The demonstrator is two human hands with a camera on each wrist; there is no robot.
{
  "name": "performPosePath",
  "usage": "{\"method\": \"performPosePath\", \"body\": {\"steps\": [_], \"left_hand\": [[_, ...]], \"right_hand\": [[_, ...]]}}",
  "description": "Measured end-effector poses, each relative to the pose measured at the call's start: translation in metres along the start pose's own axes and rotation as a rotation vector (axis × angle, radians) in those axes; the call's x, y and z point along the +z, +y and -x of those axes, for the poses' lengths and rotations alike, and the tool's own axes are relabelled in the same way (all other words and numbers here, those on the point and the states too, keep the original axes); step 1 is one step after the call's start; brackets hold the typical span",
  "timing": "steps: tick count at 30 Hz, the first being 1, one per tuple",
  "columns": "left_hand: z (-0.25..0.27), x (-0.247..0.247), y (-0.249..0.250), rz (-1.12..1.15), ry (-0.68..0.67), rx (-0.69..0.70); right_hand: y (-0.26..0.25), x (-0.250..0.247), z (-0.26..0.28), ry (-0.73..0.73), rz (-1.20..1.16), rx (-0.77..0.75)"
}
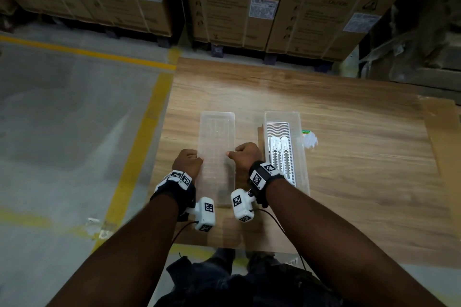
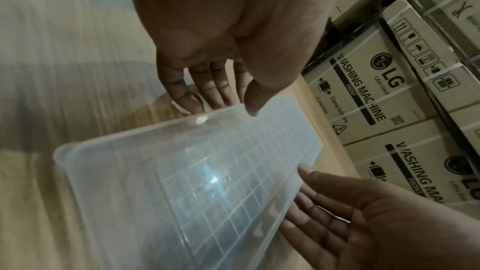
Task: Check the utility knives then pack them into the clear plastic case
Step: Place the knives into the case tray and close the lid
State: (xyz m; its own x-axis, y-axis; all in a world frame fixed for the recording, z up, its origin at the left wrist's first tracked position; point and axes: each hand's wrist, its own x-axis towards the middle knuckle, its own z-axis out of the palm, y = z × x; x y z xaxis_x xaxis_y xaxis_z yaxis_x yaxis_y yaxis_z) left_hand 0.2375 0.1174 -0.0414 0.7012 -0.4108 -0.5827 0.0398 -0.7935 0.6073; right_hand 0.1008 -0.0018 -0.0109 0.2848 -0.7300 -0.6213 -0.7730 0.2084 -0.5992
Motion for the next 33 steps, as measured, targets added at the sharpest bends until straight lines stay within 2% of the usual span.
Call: {"method": "performPosePath", "body": {"steps": [7,16,25,28,33], "left_hand": [[0.014,0.001,0.027,0.122,0.098,0.049],[0.057,0.041,0.073,0.161,0.112,0.133],[0.090,0.104,0.087,0.129,-0.012,0.163],[0.095,0.119,0.085,0.158,-0.071,0.152],[0.100,0.130,0.089,0.156,-0.091,0.157]], "right_hand": [[-0.004,-0.017,0.001,0.103,-0.140,-0.031],[0.014,-0.085,0.014,0.185,-0.181,-0.091],[0.070,-0.151,0.028,0.251,-0.152,-0.089],[0.085,-0.158,0.027,0.267,-0.136,-0.080],[0.094,-0.159,0.021,0.305,-0.137,-0.103]]}}
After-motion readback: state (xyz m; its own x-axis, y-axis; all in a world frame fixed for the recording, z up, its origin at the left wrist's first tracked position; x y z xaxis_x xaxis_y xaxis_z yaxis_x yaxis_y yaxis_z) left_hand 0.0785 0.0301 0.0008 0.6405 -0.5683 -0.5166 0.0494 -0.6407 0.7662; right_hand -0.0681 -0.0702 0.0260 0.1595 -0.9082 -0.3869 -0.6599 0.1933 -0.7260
